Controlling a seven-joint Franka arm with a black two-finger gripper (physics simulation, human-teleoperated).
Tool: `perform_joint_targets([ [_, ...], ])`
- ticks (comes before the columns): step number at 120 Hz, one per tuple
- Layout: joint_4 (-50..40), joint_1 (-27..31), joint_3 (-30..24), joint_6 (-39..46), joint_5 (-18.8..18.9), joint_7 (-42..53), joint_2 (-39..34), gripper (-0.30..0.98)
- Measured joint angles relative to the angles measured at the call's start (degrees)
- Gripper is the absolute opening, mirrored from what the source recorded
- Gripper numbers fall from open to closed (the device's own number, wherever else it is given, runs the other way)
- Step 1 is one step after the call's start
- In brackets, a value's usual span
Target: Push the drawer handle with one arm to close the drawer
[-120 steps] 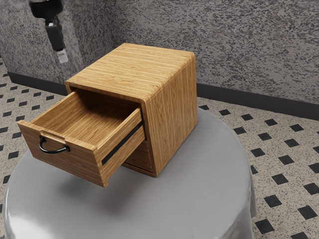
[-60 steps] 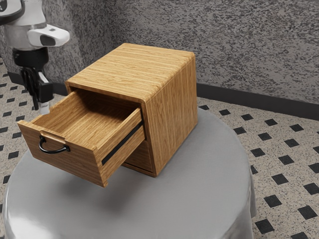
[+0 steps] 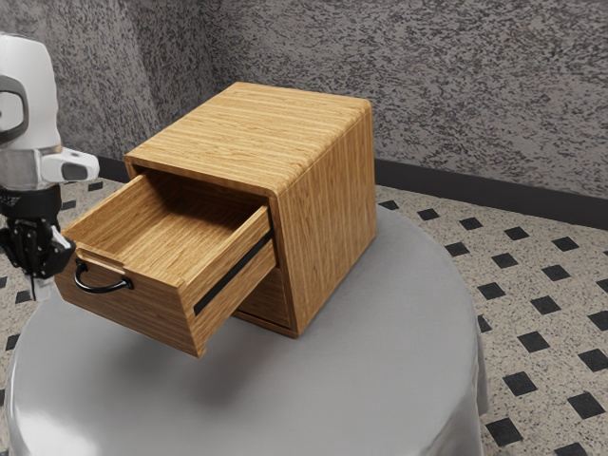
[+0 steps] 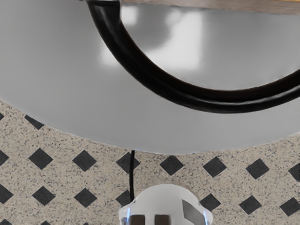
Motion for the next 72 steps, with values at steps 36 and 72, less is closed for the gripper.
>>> perform_joint_targets([
  [36, -3.52, -2.18, -0.2, 4.6, -3.34, -4.57, -2.01, -0.1],
  [72, -2.83, -3.15, -0.19, 6.88, -3.99, -7.34, -0.5, -0.1],
])
